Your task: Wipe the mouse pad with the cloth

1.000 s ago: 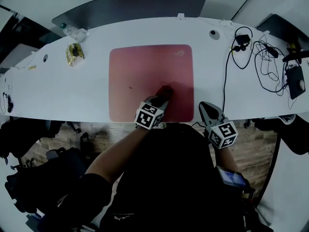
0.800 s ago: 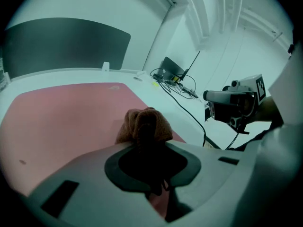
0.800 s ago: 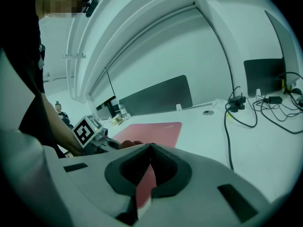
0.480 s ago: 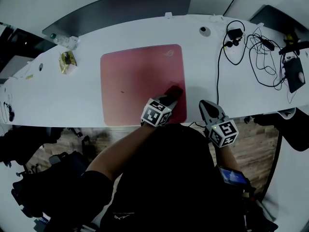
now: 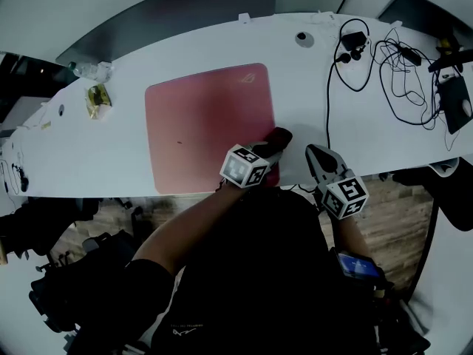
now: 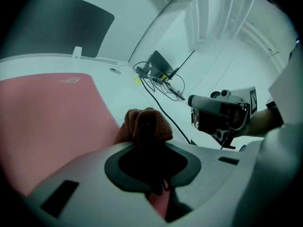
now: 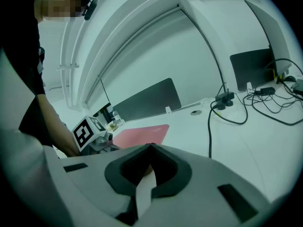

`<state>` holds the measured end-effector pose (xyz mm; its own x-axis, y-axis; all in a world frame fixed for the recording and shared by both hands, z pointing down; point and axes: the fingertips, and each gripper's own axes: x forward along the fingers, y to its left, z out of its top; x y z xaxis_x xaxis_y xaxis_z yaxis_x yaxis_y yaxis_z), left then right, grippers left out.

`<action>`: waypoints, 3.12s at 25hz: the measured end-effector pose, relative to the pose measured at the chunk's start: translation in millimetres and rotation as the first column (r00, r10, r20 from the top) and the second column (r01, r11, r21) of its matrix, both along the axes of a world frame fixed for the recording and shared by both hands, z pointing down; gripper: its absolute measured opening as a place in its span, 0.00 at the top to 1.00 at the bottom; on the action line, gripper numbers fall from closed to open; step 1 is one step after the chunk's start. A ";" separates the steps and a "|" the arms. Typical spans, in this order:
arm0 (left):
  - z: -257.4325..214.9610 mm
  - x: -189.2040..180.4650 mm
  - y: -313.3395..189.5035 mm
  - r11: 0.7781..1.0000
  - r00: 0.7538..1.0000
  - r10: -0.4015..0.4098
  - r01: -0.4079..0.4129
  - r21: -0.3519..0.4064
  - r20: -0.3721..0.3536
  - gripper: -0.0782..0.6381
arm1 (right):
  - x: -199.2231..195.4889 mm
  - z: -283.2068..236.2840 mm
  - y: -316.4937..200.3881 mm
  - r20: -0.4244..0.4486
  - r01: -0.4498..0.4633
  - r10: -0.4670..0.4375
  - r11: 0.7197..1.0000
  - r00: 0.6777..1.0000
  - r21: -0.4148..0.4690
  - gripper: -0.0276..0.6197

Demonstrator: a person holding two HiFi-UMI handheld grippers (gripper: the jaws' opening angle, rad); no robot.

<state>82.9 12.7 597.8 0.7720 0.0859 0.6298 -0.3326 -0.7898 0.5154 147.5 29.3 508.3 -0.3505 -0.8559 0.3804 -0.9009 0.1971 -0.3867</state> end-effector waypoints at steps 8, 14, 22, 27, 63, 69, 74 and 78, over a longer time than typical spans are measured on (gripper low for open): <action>-19.1 20.9 -9.0 1.000 0.998 -0.019 0.018 -0.019 -0.066 0.79 | 23.5 2.3 -10.6 0.039 -0.026 0.025 1.000 0.999 0.018 0.92; -11.0 16.4 -35.6 0.997 0.997 -0.072 0.072 -0.004 -0.026 0.79 | 29.1 4.9 -17.1 0.074 -0.029 0.027 0.999 0.997 0.023 0.92; 3.8 -10.7 -72.7 0.978 0.976 -0.208 0.207 0.021 0.063 0.79 | 17.2 9.5 -25.2 0.100 0.018 -0.020 1.000 0.995 0.021 0.92; 5.3 -25.7 -80.0 0.963 0.960 -0.268 0.266 0.033 0.079 0.79 | 15.6 13.4 -32.8 0.100 0.053 -0.054 0.999 0.994 0.013 0.92; 1.8 -259.1 -158.3 0.800 0.782 -0.600 0.581 0.152 0.166 0.79 | -85.0 14.8 -88.2 0.098 0.217 -0.216 0.976 0.972 -0.001 0.92; 1.8 -308.0 -172.0 0.772 0.754 -0.635 0.617 0.151 0.165 0.79 | -103.6 9.1 -103.0 0.087 0.210 -0.209 0.978 0.974 -0.002 0.92; 2.5 -342.0 -183.0 0.740 0.725 -0.672 0.654 0.155 0.151 0.79 | -111.2 13.8 -108.8 0.077 0.192 -0.190 0.981 0.979 -0.018 0.92; 2.6 -369.0 -188.4 0.714 0.697 -0.700 0.681 0.164 0.151 0.79 | -121.6 15.7 -109.8 0.069 0.189 -0.186 0.982 0.980 -0.031 0.92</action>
